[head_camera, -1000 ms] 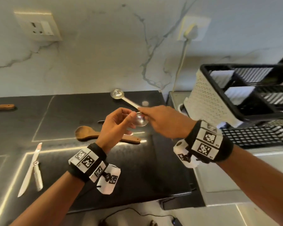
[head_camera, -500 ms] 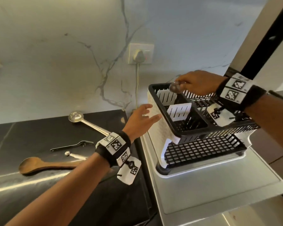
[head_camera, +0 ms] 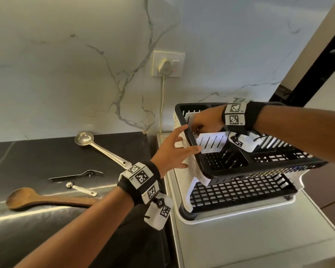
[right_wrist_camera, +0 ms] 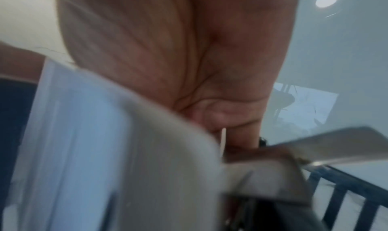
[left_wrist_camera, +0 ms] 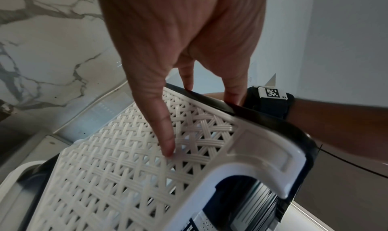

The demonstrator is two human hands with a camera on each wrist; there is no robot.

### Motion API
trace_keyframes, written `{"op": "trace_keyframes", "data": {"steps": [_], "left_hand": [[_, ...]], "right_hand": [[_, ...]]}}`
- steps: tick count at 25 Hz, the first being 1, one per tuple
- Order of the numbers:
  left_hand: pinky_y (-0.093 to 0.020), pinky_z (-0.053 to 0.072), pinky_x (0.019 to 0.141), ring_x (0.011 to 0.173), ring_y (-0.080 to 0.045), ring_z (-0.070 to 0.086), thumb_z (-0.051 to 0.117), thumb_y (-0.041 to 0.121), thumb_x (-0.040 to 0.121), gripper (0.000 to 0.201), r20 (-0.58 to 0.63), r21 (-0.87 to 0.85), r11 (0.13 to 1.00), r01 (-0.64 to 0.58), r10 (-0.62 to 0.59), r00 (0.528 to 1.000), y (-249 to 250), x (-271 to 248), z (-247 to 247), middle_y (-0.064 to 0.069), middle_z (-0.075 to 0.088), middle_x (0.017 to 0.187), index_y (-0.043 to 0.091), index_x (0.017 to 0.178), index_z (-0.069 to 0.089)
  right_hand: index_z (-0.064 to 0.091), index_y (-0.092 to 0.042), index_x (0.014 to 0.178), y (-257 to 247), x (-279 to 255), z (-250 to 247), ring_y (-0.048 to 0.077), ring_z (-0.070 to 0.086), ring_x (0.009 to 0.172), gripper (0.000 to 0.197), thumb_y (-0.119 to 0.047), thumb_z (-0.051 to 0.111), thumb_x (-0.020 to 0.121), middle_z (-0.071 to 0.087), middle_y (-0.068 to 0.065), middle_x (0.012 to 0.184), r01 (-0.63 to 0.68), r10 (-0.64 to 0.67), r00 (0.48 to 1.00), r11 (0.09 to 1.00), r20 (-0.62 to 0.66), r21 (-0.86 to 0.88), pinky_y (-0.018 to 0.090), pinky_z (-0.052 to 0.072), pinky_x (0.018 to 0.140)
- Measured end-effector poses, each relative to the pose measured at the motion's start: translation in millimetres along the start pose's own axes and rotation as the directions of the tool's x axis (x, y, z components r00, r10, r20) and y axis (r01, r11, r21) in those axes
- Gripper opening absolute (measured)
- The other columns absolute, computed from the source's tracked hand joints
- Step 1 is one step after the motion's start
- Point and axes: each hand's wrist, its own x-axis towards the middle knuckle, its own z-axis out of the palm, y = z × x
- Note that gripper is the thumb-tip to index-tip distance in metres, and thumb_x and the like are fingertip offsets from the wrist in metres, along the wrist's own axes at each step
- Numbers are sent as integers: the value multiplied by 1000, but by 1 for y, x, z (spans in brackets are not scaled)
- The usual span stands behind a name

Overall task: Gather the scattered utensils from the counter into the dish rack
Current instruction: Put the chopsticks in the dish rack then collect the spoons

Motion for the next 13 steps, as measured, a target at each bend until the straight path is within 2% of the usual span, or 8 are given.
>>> {"op": "trace_keyframes", "data": {"steps": [2, 4, 8, 10, 13], "left_hand": [[-62, 50, 95, 134, -35, 44, 78, 18, 81, 77, -9, -17, 1000, -5, 5, 1000, -3, 1, 1, -6, 35, 147, 46, 141, 39], [-62, 50, 95, 133, -35, 44, 79, 18, 80, 77, -16, -30, 1000, -4, 4, 1000, -5, 2, 1, -6, 36, 146, 47, 139, 40], [-60, 51, 94, 132, -35, 44, 79, 18, 80, 77, -17, -33, 999, 3, -3, 1000, -5, 2, 1, -8, 35, 146, 48, 139, 40], [-60, 52, 92, 132, -35, 44, 79, 18, 80, 77, -15, -29, 1000, -4, 3, 1000, -5, 3, 0, -9, 36, 146, 47, 140, 39], [-59, 53, 92, 132, -35, 43, 79, 18, 80, 78, -8, -24, 1000, -6, 6, 1000, -5, 3, 1, -9, 36, 146, 47, 140, 39]], "right_hand": [[70, -11, 117, -3, 5, 4, 34, 66, 105, 26, -19, 60, 94, 70, 14, 113, -45, 46, 999, 998, -11, 33, 36, 51, 83], [70, -10, 118, -4, 7, 4, 35, 65, 110, 27, -18, 62, 94, 69, 16, 117, -69, 69, 998, 995, 6, 72, 37, 50, 86], [59, -17, 134, -4, 5, -5, 15, 56, 108, 35, -19, 50, 100, 63, 2, 124, 21, -19, 982, 1000, 185, -5, 32, 44, 99], [59, -24, 133, -2, 1, -9, 11, 53, 103, 36, -17, 47, 100, 61, -3, 121, 27, -30, 988, 999, 155, 25, 32, 44, 99], [63, -28, 129, 2, -7, -18, 15, 62, 102, 36, -19, 50, 97, 65, -3, 115, 7, -11, 999, 993, 32, 114, 37, 52, 97]]}}
